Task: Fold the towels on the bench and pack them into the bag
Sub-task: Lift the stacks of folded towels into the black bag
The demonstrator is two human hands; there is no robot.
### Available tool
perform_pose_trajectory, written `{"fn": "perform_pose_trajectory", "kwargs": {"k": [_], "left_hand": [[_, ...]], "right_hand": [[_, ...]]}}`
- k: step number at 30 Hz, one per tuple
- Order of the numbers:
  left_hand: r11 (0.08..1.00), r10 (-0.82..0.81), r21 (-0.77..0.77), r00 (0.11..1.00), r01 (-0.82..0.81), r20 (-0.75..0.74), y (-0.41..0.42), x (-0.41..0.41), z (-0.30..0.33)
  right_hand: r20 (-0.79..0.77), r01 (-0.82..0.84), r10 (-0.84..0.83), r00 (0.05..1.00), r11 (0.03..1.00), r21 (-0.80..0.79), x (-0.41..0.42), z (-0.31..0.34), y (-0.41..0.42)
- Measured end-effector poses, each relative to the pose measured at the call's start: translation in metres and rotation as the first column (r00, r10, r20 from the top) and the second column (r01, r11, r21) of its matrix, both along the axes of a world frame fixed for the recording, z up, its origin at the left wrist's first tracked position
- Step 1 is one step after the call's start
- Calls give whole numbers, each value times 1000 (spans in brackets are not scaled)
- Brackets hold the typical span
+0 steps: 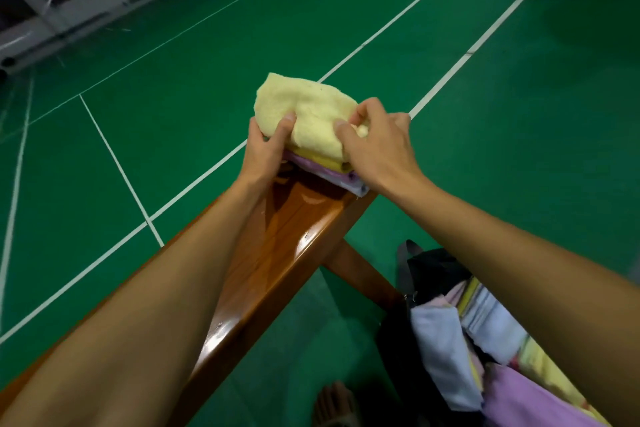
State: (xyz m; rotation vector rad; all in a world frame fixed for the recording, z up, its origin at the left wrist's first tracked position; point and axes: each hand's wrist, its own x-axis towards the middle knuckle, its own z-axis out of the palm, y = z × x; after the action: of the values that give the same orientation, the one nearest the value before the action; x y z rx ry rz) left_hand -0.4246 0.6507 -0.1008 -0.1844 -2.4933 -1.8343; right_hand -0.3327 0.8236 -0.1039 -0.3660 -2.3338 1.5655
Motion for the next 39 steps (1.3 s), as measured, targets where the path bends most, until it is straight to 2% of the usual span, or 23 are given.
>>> {"fn": "perform_pose_trajectory", "kwargs": {"k": [5, 9, 14, 18, 21, 26, 30, 33, 36, 39], "left_hand": [[990, -74, 121, 996, 68, 45, 14, 36, 4], [973, -148, 179, 989, 143, 16, 35, 66, 10], [968, -245, 56, 970, 245, -8, 64, 93, -3], [933, -359, -52, 932, 357, -40, 92, 116, -27], [893, -444, -83, 896, 442, 0, 110, 134, -58], [799, -584, -95, 804, 593, 107, 141, 157, -122], [732, -662, -21, 719, 681, 212, 163, 168, -161], [658, -732, 48, 623, 752, 276, 179, 170, -178], [616, -760, 105, 554, 781, 341, 190, 164, -196], [598, -750, 80, 522, 797, 406, 196, 156, -217]], "right_hand": [[-111, 6, -18, 994, 994, -107, 47, -20, 10], [-121, 42, -78, 990, 962, -271, 79, -48, 15], [-101, 102, -187, 977, 830, -549, 120, -86, 34], [-32, 133, -211, 977, 718, -683, 149, -126, 52], [77, 161, -154, 985, 662, -732, 175, -168, 67], [178, 108, 52, 983, 620, -777, 220, -229, 104], [178, -37, 256, 950, 659, -751, 233, -249, 149], [115, -109, 324, 939, 598, -794, 229, -264, 168], [52, -130, 326, 944, 510, -850, 231, -278, 162], [123, 11, 165, 979, 554, -832, 229, -303, 150]]}}
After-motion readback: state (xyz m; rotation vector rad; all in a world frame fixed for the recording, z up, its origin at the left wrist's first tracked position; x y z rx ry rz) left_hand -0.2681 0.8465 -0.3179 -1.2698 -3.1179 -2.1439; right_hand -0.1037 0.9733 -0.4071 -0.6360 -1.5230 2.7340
